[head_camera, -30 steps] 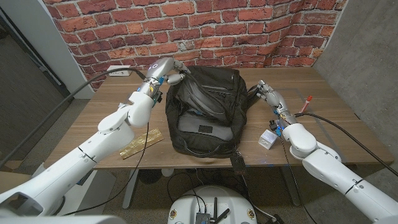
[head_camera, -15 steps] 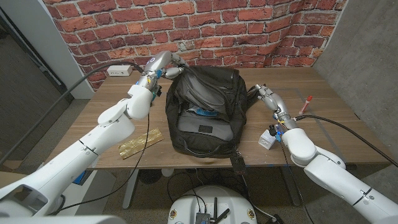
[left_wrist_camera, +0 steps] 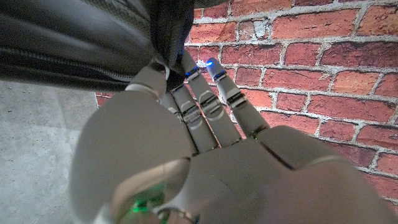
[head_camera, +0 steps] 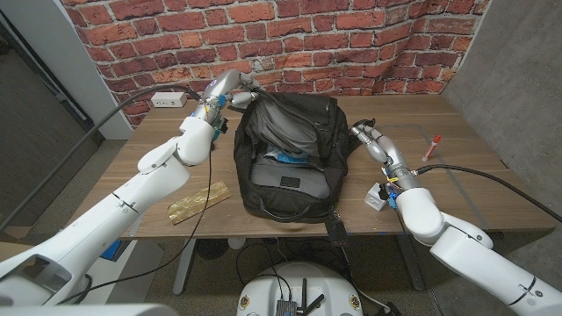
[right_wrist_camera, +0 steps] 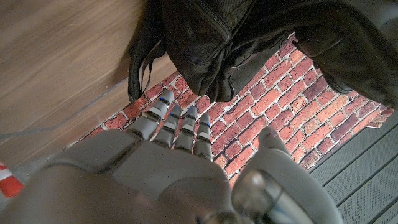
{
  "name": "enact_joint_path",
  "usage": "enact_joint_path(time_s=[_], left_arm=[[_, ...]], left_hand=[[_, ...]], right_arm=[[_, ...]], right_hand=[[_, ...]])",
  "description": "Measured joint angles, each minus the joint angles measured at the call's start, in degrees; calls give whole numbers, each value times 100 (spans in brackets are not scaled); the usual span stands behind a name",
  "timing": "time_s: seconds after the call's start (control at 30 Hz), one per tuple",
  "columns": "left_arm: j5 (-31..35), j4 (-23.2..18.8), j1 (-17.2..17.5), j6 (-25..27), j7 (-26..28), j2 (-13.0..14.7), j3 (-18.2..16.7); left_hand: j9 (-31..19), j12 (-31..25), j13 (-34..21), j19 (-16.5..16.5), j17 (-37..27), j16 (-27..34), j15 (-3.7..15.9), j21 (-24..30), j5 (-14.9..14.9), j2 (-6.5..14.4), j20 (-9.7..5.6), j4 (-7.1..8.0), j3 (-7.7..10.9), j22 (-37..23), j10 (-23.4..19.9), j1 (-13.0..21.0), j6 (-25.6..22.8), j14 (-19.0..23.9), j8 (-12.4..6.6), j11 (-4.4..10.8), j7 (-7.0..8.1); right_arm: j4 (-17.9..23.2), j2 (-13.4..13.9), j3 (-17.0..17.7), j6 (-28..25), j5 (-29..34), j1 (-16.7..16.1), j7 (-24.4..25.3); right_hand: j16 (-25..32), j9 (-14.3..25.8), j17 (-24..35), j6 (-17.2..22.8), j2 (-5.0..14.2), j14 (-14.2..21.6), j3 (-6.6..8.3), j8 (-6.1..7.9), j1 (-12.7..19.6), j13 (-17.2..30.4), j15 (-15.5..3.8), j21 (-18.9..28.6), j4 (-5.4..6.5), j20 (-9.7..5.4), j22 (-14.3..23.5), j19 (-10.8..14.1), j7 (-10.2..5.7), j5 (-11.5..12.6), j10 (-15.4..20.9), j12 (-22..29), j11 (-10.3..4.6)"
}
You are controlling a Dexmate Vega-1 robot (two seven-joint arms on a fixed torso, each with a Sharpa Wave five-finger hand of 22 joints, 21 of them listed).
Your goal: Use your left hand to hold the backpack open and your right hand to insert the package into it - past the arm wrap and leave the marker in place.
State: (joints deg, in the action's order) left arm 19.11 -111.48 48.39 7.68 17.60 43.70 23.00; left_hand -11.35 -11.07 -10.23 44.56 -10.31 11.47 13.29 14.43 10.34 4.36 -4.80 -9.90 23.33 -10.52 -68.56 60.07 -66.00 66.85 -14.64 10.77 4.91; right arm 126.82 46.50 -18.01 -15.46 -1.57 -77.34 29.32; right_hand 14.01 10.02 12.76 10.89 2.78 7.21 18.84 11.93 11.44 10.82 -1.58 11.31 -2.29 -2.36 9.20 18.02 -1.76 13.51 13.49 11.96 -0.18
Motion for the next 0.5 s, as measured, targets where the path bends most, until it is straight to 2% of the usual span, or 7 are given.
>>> enact_joint_path(time_s=[0.27, 0.5], left_arm=[[-224, 135, -85, -117, 1, -29, 1], [-398, 234, -158, -172, 0, -70, 19]], left_hand=[[-1, -1, 0, 31, 10, 0, 22, 0, -4, -6, -31, 0, 0, 0, -1, 23, 0, 41, 1, 0, 0], [-1, -1, -2, 41, 20, 0, 29, 0, -5, -27, -22, 0, -1, 0, -2, 74, 0, 48, 1, 1, 0]], right_arm=[[381, 137, 34, -534, 246, -196, 12], [612, 262, 93, -829, 385, -359, 10]], right_hand=[[0, 27, 0, 4, -51, 55, 20, 0, 111, 0, -6, 0, -155, 9, 0, 52, 4, -39, 43, 0, 17], [0, 27, -23, 26, -94, 62, 42, 0, 217, 0, 3, 0, -224, -10, 0, 71, 26, -40, 65, 0, -5]])
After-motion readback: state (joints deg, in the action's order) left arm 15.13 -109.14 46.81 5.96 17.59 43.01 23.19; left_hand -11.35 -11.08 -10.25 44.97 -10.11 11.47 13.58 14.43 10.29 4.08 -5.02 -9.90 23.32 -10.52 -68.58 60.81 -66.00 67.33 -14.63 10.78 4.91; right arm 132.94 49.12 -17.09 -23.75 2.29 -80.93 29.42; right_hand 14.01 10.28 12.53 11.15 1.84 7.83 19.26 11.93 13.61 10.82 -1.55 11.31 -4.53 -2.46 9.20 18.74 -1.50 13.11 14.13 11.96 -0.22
